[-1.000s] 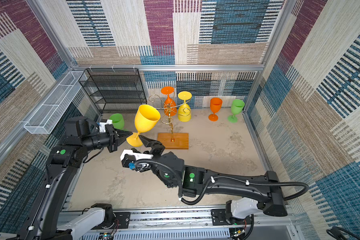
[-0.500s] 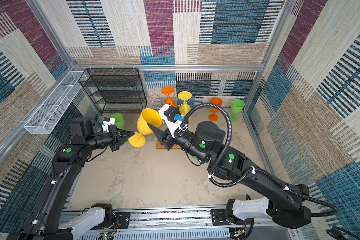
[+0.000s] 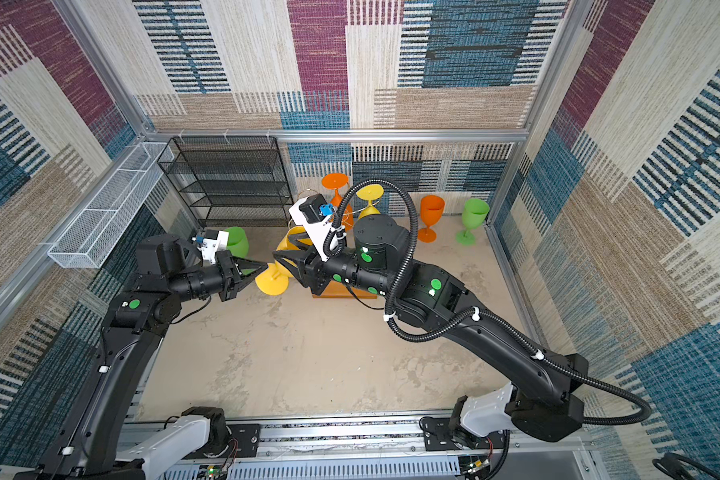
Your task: Take the wine glass off the wine glass rack
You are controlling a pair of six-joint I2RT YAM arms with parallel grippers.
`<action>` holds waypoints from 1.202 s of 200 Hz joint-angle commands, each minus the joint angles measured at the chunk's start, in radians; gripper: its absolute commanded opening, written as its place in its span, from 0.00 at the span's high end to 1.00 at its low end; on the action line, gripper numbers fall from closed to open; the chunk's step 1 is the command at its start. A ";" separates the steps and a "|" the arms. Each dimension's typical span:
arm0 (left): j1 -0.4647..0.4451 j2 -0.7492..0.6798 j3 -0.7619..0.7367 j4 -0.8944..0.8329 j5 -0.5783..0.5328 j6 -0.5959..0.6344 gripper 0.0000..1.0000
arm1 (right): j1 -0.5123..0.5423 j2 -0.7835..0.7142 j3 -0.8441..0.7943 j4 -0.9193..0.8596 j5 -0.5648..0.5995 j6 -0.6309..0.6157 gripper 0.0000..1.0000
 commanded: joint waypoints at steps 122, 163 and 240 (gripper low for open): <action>0.004 -0.004 -0.001 0.052 -0.014 0.028 0.63 | 0.000 -0.008 -0.038 -0.012 0.006 0.019 1.00; 0.005 -0.029 0.027 0.018 -0.053 0.095 0.00 | -0.002 -0.053 -0.084 -0.038 0.007 0.027 1.00; 0.010 -0.008 0.073 -0.009 -0.132 0.162 0.00 | 0.000 -0.195 -0.289 -0.091 -0.031 0.059 1.00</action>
